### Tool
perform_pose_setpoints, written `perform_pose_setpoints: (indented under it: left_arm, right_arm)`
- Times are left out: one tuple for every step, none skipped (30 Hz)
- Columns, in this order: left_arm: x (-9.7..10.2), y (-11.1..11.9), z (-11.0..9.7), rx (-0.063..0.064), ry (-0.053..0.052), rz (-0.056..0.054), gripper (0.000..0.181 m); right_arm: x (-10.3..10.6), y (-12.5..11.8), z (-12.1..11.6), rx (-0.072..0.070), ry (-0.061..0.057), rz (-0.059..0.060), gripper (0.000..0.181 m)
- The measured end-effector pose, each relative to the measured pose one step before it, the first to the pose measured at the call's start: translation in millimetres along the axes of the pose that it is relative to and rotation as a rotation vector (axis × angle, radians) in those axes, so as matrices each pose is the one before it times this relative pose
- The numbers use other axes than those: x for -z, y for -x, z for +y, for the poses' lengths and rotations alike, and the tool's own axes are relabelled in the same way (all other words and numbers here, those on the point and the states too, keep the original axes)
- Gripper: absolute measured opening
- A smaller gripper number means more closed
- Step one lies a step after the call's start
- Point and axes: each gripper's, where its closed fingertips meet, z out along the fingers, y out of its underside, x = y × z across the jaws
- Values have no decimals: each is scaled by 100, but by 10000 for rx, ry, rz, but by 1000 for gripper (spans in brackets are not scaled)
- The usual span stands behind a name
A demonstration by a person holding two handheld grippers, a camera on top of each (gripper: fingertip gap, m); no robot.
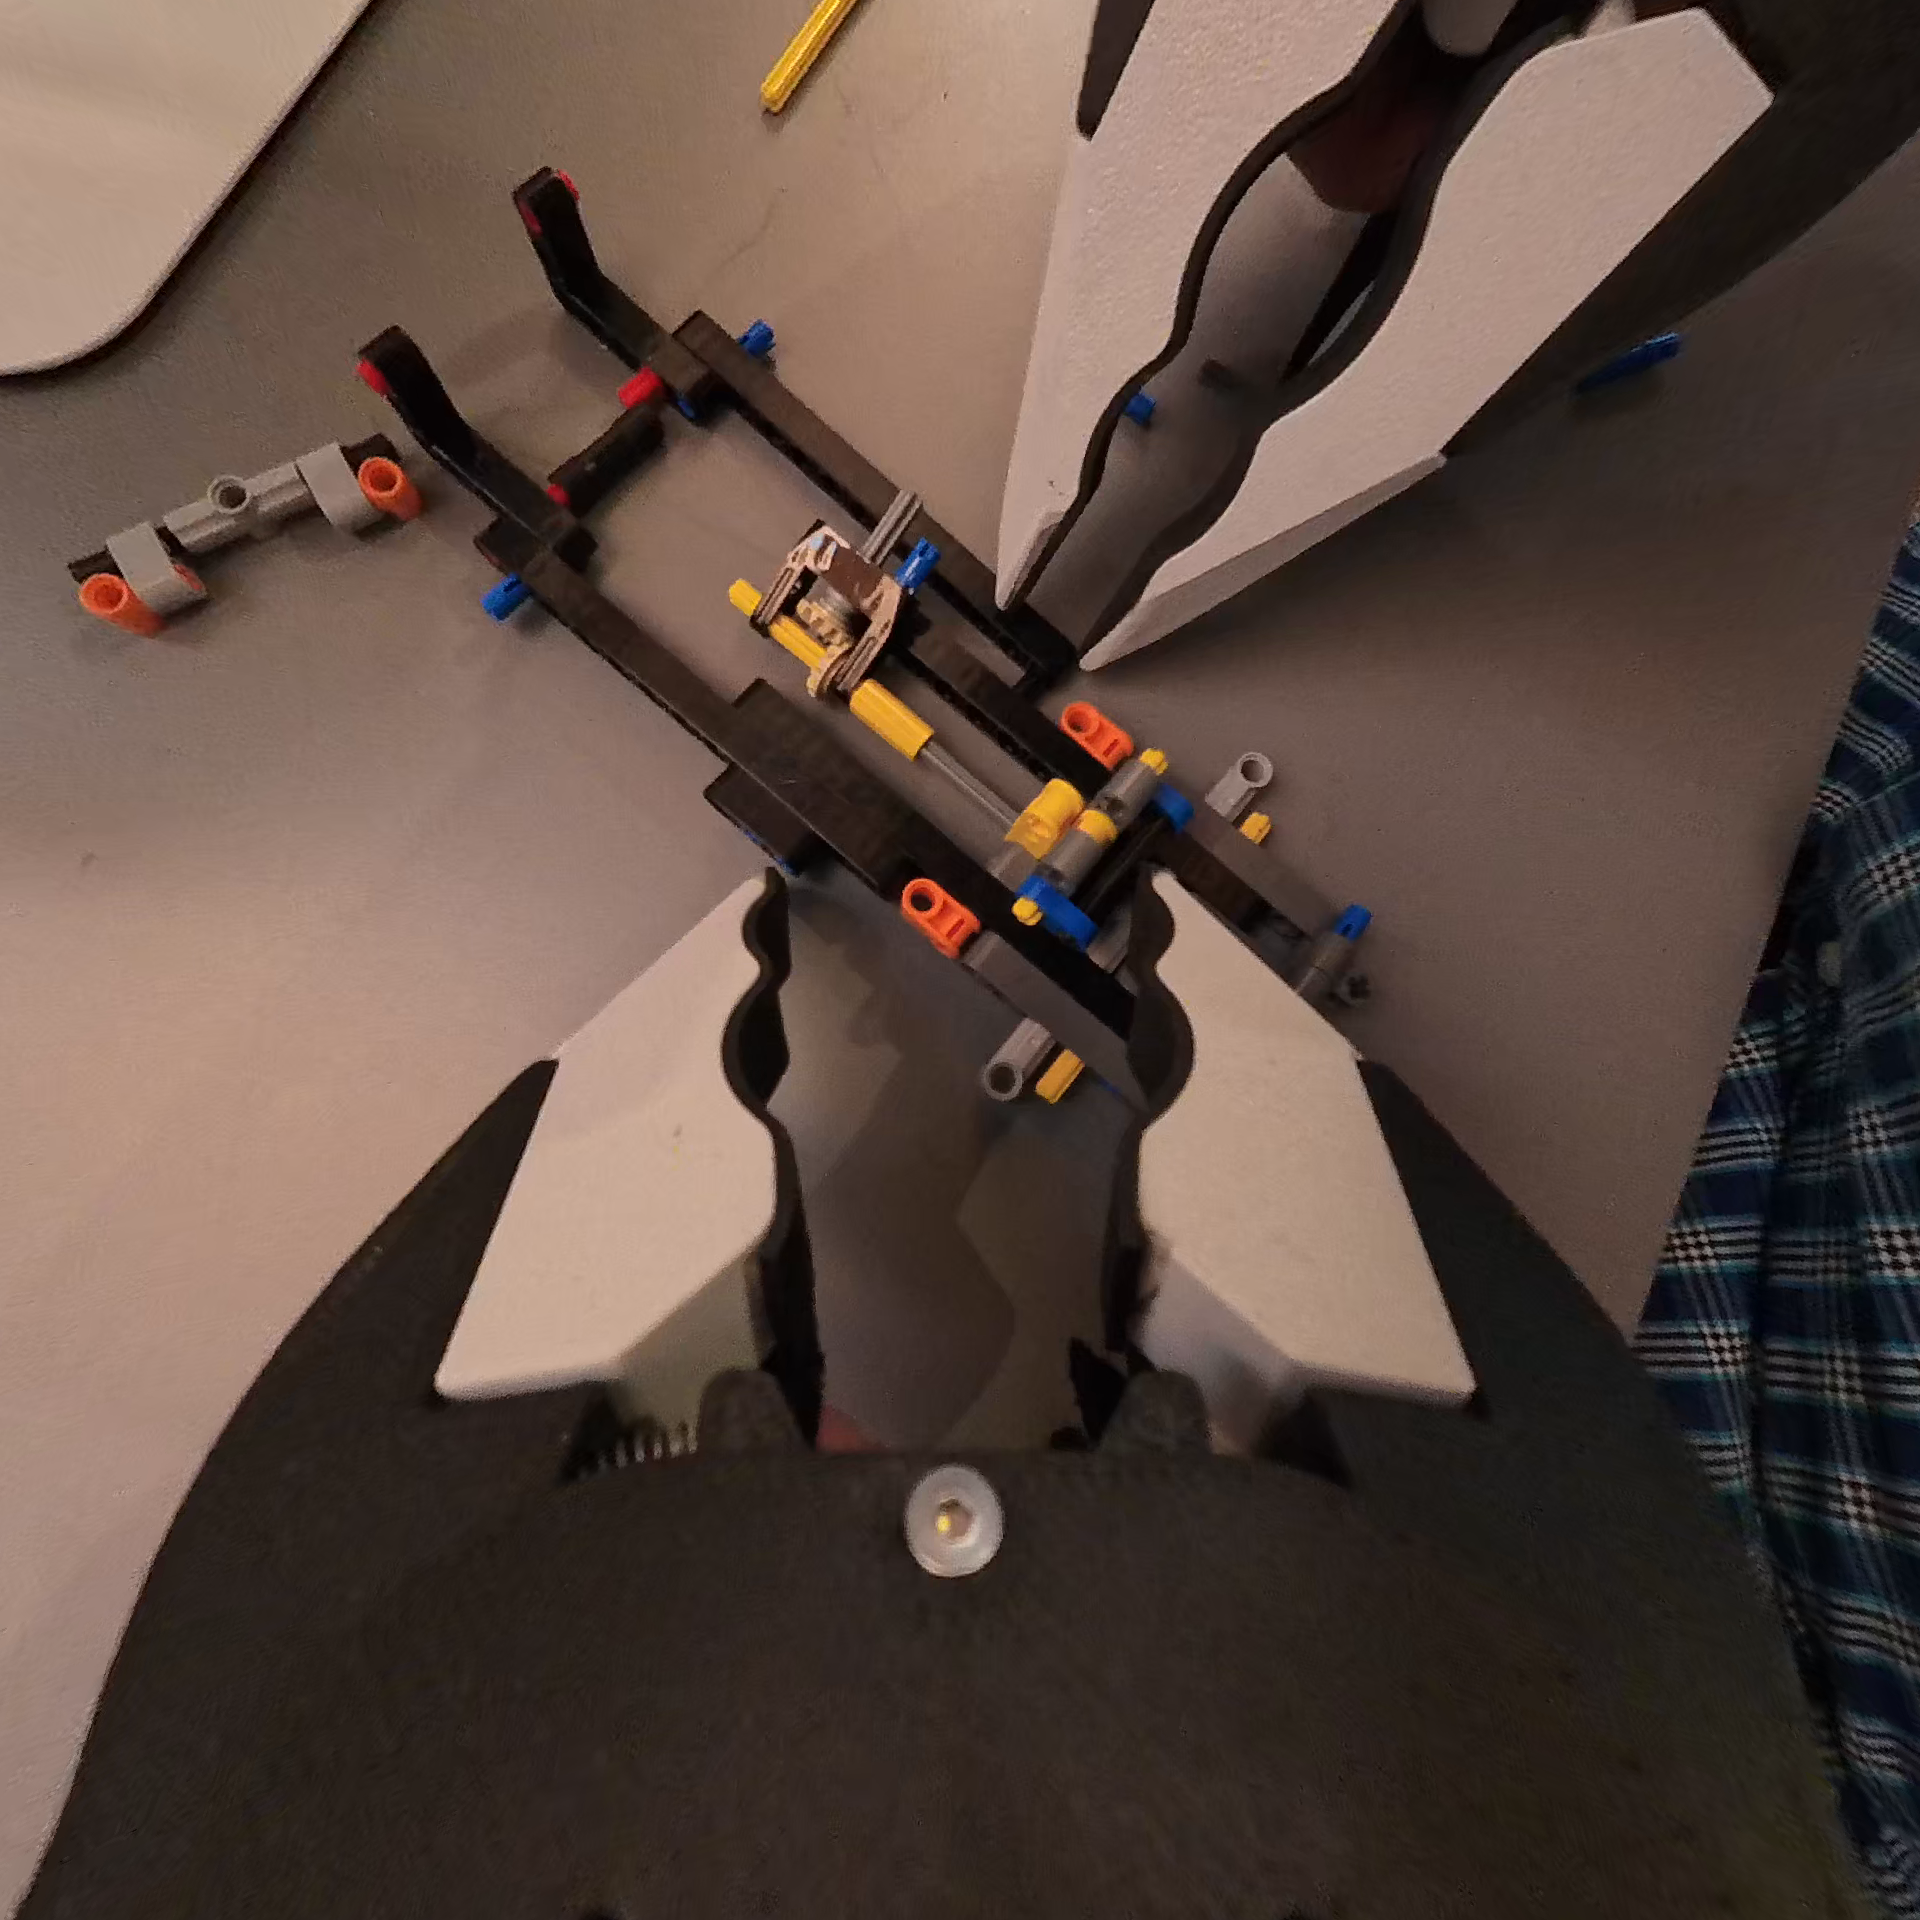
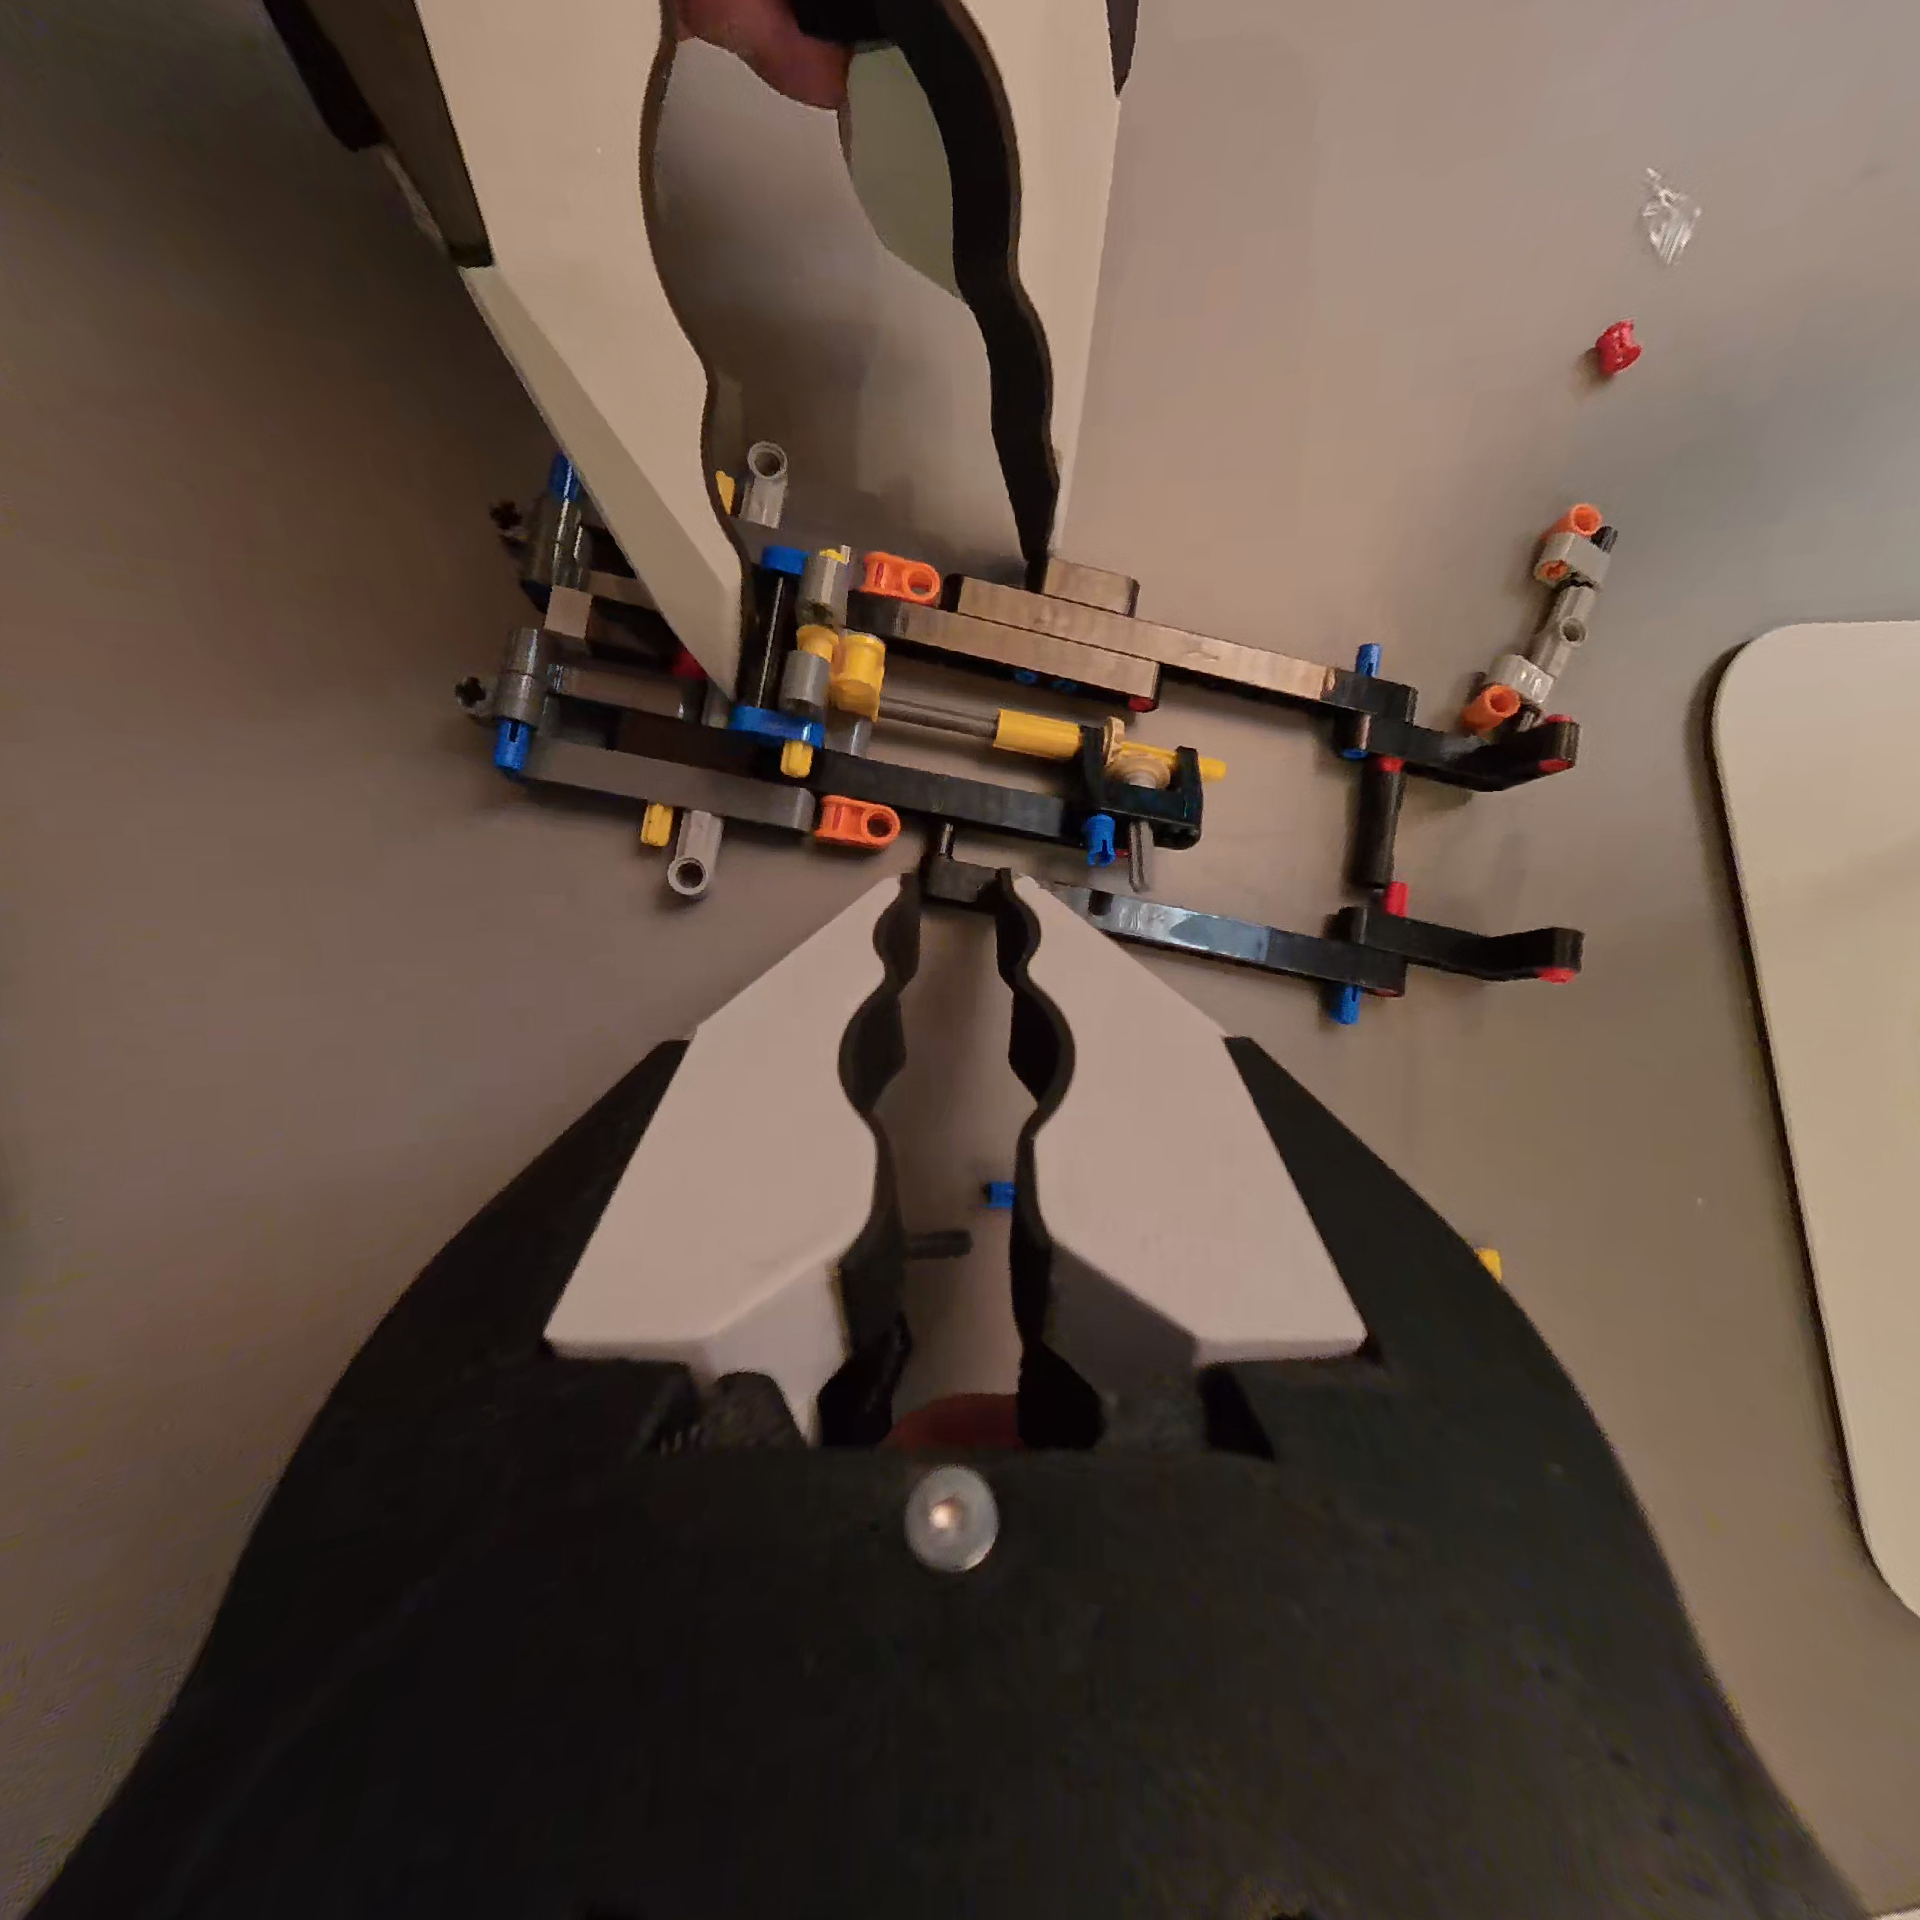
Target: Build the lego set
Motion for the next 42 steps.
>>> perform_pose_setpoints:
  left_arm:
    - [18,50,10,27,-15,-37,65]
    - [17,38,11,23,-10,-22,64]
    - [27,26,25,28,-2,0,64]
    - [14,28,41,38,6,9,64]
    - [33,93,31,28,5,-29,64]
    - [31,83,22,44,-4,-24,64]
    - [36,32,29,52,-4,4,63]
    - [-4,1,29,63,-7,7,63]
    - [-6,-15,8,56,-20,1,63]
    - [-3,-44,1,49,-19,10,62]
    - [-15,-35,5,46,-13,5,61]
    - [-2,-26,-8,27,-15,-4,61]
    - [-3,6,10,13,0,-4,61]
    - [1,-6,-7,-3,11,-2,61]
    - [-3,-6,-6,-10,18,1,61]
    - [-5,17,2,-8,18,0,61]
    - [-2,9,3,-4,16,9,62]
    - [-5,18,-4,6,17,12,62]
    - [-8,10,6,13,17,21,62]
    - [-15,12,1,11,15,5,63]
    - [-7,21,-2,0,15,-7,63]
    - [0,-2,-4,-4,15,-9,63]
    - [-4,-10,-12,3,10,-7,63]
    - [-24,-30,-24,12,4,3,63]
    - [-22,-34,-20,4,8,10,62]
    - [-8,-34,-13,0,17,10,62]
    - [-16,-24,-21,-15,19,9,61]
    - [-18,-25,-5,-23,26,15,61]
    - [-11,-13,-9,-18,37,13,61]
    - [1,-14,-8,-25,42,16,61]
    - [0,-16,-2,-32,48,6,61]
    - [-3,7,-8,-31,49,-6,61]
    - [0,-7,-8,-25,41,1,61]
    - [-13,-12,-17,-19,27,9,61]
    - [-24,1,-22,-7,20,5,61]
    - [-28,15,-32,4,20,4,61]
    - [-36,-22,-33,-12,18,2,61]
    - [-26,-20,-36,-9,20,-2,61]
    - [-26,-25,-37,-8,15,-3,61]
    - [-7,-12,-10,-12,23,-4,61]
    - [11,4,11,-5,24,-7,61]
    - [5,1,9,8,12,10,61]
  right_arm:
    - [-6,20,4,61,6,29,12]
    - [-1,7,12,54,3,31,12]
    - [14,12,4,10,-15,2,11]
    - [23,3,32,9,-22,-4,11]
    - [34,28,16,58,-20,-5,9]
    - [33,2,31,63,-8,25,8]
    - [14,19,20,55,-3,34,8]
    - [13,59,16,73,7,15,9]
    - [11,50,15,45,16,1,9]
    - [37,70,22,1,22,-45,9]
    - [75,83,20,8,28,-89,9]
    - [147,-52,11,53,4,-2,11]
    - [256,-275,-39,28,-55,66,14]
    - [305,-441,24,-56,-54,61,17]
    - [289,-565,95,-52,-49,40,22]
    - [203,-735,272,-8,27,90,26]
    - [101,-720,417,90,129,67,27]
    - [45,-599,304,156,67,8,27]
    - [-10,-315,53,163,-79,-154,28]
    - [-87,-254,33,126,-93,-191,28]
    - [-160,-336,289,131,101,-149,28]
    - [-173,-365,324,181,130,-97,29]
    - [-200,-219,144,148,-2,-146,29]
    - [-240,-22,96,109,-31,-243,29]
    - [-246,-36,98,139,-17,-189,29]
    - [-96,-98,-105,173,-99,-104,27]
    - [-52,-133,-54,112,-6,-85,26]
    - [-30,-96,-27,143,16,-96,23]
    - [8,-64,0,197,12,-94,21]
    - [9,134,-24,221,0,-165,21]
    - [49,32,23,223,39,-76,22]
    - [124,15,-9,200,-5,-62,22]
    - [212,-19,-246,138,-141,-38,22]
    - [186,2,-382,142,-177,-32,21]
    - [55,-76,-307,142,-93,7,21]
    - [-124,8,-82,122,33,-60,22]
    - [-299,54,109,157,115,-75,22]
    - [-392,170,186,175,134,-124,21]
    - [-362,198,165,122,107,-134,15]
    - [-130,109,-125,72,-74,-87,15]
    - [-6,67,-39,42,-32,-71,15]
    - [28,63,30,50,-2,-51,14]
